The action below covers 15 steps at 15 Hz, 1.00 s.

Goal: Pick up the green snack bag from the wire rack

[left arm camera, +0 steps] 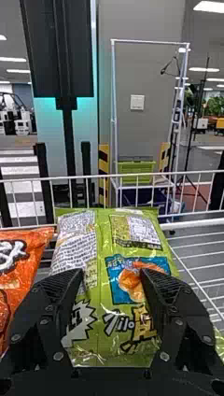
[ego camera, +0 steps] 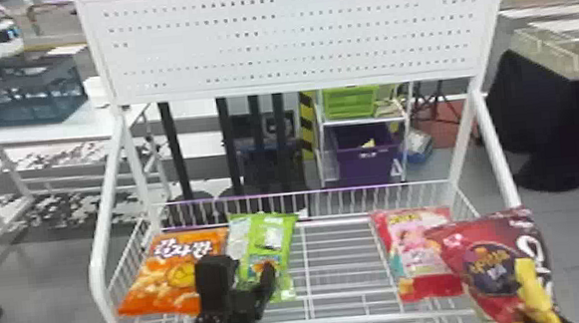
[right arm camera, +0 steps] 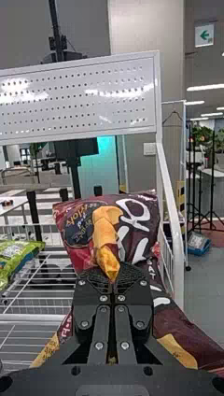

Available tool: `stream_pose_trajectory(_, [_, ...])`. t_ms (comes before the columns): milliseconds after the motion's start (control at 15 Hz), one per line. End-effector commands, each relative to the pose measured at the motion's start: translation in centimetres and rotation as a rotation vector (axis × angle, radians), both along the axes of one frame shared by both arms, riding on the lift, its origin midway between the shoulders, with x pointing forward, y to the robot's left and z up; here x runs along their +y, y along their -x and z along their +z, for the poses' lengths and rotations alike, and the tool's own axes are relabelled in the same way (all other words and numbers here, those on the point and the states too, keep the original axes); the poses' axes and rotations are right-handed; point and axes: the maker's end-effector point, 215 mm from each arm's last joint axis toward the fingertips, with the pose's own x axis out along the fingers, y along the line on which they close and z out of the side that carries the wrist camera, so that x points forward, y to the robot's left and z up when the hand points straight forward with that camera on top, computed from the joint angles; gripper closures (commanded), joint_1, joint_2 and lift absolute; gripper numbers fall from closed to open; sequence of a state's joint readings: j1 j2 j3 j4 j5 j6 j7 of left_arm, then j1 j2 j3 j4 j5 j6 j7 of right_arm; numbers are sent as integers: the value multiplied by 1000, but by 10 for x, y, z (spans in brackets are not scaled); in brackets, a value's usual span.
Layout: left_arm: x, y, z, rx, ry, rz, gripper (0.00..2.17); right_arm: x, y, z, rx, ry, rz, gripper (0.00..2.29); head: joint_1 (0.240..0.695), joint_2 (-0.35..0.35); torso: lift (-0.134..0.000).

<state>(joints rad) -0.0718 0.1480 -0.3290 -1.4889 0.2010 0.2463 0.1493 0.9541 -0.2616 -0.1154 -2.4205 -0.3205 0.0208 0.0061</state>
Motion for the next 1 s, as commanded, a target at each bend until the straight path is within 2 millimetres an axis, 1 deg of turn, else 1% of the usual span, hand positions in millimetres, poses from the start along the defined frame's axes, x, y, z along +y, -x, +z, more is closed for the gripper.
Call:
stream_pose_trajectory(0, [-5,7,-3,26,-1,-15,1892,3,-1,-1,0,-3,5,2179,499,0,0])
stream_pose_trajectory(133, [-11,14,-13,72,11,-61,1922,3,-1,-2,2,-4,5,2179,499,0,0])
stream_pose_trajectory(200, [-10,16,-13,76,15,-63,2057,3,-1,-1,0,-5,6,2179,499,0,0])
stream_pose_trajectory(267, [-9,19,-12,77,19,-62,2061,3,-1,-1,0,-5,6,2179,499,0,0])
stream_pose_trajectory(400, [-9,23,6,46,41,-61,2061,4,-1,0,-1,-6,7,2179,499,0,0])
stream_pose_trajectory(600, [-9,35,41,-13,81,-53,2061,6,-1,1,-3,-9,9,2179,499,0,0])
stream_pose_trajectory(733, [-1,51,67,-58,99,-45,2057,7,-1,2,-4,-10,11,2179,499,0,0])
stream_pose_trajectory(800, [7,64,80,-79,104,-43,2057,7,-1,2,-4,-10,11,2179,499,0,0])
stream_pose_trajectory(867, [12,76,89,-91,106,-41,2057,7,-1,3,-5,-11,11,2179,499,0,0])
stream_pose_trajectory(933, [19,92,91,-76,105,-37,2057,7,-1,3,-5,-11,11,2179,499,0,0])
